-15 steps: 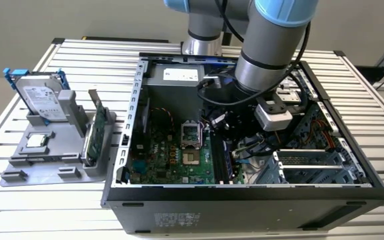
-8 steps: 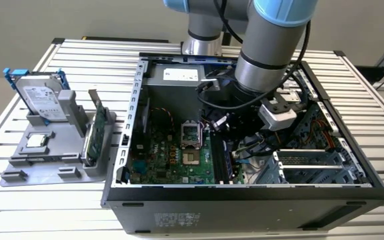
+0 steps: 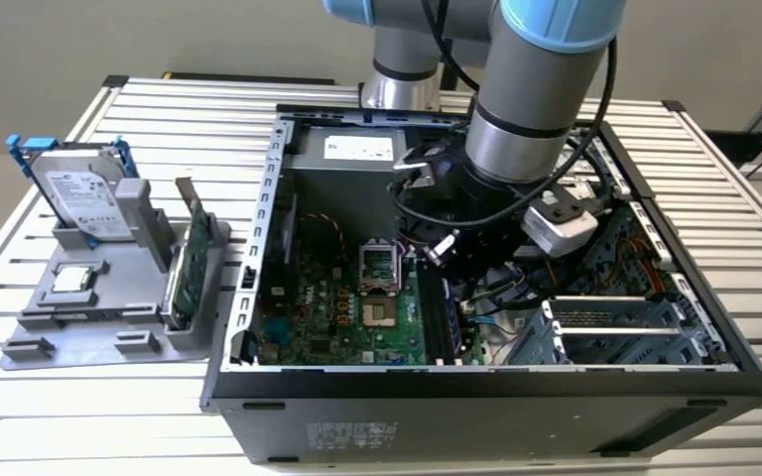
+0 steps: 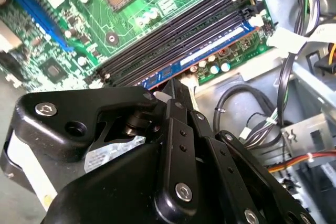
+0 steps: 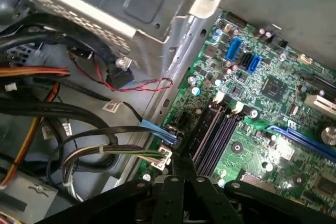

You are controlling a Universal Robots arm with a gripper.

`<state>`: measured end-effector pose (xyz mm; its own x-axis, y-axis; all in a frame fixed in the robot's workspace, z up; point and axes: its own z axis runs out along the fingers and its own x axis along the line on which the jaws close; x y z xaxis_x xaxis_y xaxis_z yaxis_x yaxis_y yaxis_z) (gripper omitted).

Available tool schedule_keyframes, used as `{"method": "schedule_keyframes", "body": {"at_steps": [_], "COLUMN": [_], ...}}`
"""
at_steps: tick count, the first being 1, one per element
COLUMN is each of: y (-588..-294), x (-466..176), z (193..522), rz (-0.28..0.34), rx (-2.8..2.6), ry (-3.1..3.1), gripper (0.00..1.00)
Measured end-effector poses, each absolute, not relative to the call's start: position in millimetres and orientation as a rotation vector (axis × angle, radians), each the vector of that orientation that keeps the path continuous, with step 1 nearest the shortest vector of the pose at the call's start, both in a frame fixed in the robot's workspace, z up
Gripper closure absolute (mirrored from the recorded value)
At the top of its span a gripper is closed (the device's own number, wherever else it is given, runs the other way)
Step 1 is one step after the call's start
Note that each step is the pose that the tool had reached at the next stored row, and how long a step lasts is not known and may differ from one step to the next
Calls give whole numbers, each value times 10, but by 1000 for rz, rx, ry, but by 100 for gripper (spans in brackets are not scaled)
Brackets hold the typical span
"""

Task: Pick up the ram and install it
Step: 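Press down the ram until it locks into place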

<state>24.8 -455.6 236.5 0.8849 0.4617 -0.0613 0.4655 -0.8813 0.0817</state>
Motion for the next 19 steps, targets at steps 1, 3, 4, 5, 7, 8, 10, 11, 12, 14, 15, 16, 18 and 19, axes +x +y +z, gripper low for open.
{"method": "schedule_keyframes", "body": {"at_steps": [1, 3, 4, 5, 7, 8, 10, 11, 12, 14, 15, 16, 18, 19], "y": [-4556, -4555, -4555, -4555, -4555, -4555, -4555, -4555, -4555, -4555, -4555, -4554, -4555, -4555], "x": [247, 246, 246, 246, 246, 245, 245, 245, 245, 243, 243, 243, 242, 242], "z": [2365, 2363, 2363, 2363, 2363, 2363, 2363, 2363, 2363, 2362, 2362, 2361, 2357, 2356], "rz": [-60, -58, -57, -56, -57, -59, -61, -62, -62, -64, -65, -65, -65, -65], "rx": [2953, 2942, 2935, 2928, 2916, 2910, 2896, 2889, 2882, 2871, 2865, 2859, 2843, 2834], "ry": [750, 791, 814, 837, 880, 901, 943, 965, 987, 1018, 1035, 1053, 1095, 1119], "gripper": [100, 100, 100, 100, 100, 100, 100, 100, 100, 100, 100, 100, 100, 100]}}
